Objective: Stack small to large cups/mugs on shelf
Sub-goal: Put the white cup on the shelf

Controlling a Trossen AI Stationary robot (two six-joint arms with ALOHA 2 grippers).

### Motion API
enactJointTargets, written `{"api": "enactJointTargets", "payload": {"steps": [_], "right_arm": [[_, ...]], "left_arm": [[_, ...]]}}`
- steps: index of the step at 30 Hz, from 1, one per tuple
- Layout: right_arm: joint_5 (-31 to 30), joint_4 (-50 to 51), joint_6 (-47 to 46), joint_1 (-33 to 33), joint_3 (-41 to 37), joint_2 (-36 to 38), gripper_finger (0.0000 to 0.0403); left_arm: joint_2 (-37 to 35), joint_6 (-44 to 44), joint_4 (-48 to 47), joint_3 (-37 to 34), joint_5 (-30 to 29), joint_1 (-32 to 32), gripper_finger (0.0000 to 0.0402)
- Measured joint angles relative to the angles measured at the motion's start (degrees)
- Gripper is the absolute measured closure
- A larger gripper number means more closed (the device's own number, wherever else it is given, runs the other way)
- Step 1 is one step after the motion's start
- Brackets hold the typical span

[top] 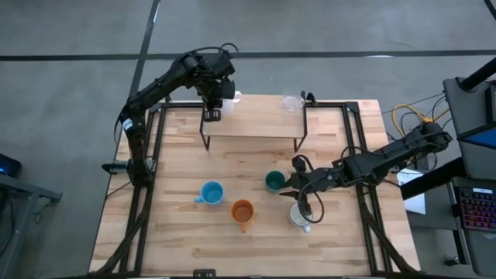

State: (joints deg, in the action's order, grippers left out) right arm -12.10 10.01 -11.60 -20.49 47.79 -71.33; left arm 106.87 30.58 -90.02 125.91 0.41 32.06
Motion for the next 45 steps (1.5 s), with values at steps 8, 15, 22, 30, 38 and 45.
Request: {"api": "enactJointTargets", "payload": {"steps": [8, 15, 22, 30, 38, 45], "right_arm": [[4.6, -3.0, 1.1, -1.6, 0.2, 0.0, 0.0310], [4.8, -2.9, 2.1, -3.2, 0.2, 0.0, 0.0309], [4.7, -2.5, 1.2, -3.3, -0.4, 0.0, 0.0310], [4.6, -2.6, -0.4, -3.3, -1.7, 0.0, 0.0310], [4.6, -2.7, -0.9, -3.3, -1.8, 0.0, 0.0310], [4.6, -2.7, -0.7, -3.3, -1.8, 0.0, 0.0309]], "left_arm": [[1.7, 0.2, 0.0, 0.1, 1.0, 0.1, 0.0402], [1.7, 0.3, 0.0, 0.1, 0.5, -1.4, 0.0402], [0.2, -3.1, 0.0, 0.1, -2.6, -3.2, 0.0402], [0.2, -7.9, 0.0, -3.3, -5.7, -6.4, 0.0402], [-0.7, -12.8, 0.0, -4.3, -6.7, -9.0, 0.0402], [-3.8, -18.3, 0.0, -4.4, -1.3, -10.9, 0.0402]]}}
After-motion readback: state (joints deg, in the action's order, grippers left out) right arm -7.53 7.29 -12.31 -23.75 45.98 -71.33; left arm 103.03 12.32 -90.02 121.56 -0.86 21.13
